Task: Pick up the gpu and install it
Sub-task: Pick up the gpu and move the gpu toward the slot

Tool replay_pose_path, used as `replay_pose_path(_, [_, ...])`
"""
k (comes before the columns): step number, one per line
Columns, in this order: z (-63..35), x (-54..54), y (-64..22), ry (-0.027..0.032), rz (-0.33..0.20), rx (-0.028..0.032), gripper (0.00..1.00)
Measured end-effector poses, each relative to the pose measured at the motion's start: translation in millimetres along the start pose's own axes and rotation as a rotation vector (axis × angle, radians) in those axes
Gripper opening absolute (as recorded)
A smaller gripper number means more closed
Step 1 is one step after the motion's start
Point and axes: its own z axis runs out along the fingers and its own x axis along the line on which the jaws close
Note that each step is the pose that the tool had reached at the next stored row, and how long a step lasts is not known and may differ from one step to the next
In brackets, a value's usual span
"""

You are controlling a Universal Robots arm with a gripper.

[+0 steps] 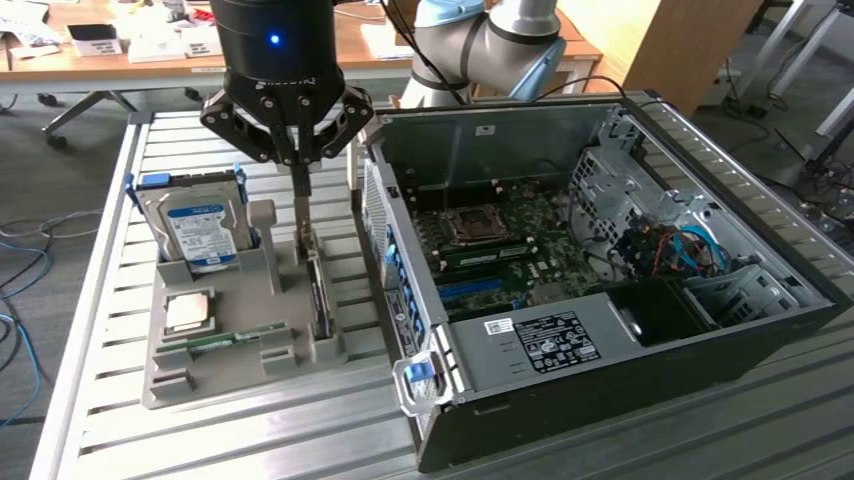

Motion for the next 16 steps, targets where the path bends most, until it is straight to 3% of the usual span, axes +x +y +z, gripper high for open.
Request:
replay_pose_path(4, [0.0,0.0,0.0,0.0,0.0,0.0,0.11])
replay_pose_path(10, [0.0,0.0,0.0,0.0,0.0,0.0,0.36])
replay_pose_path(16, [0.0,0.0,0.0,0.0,0.0,0.0,0.36])
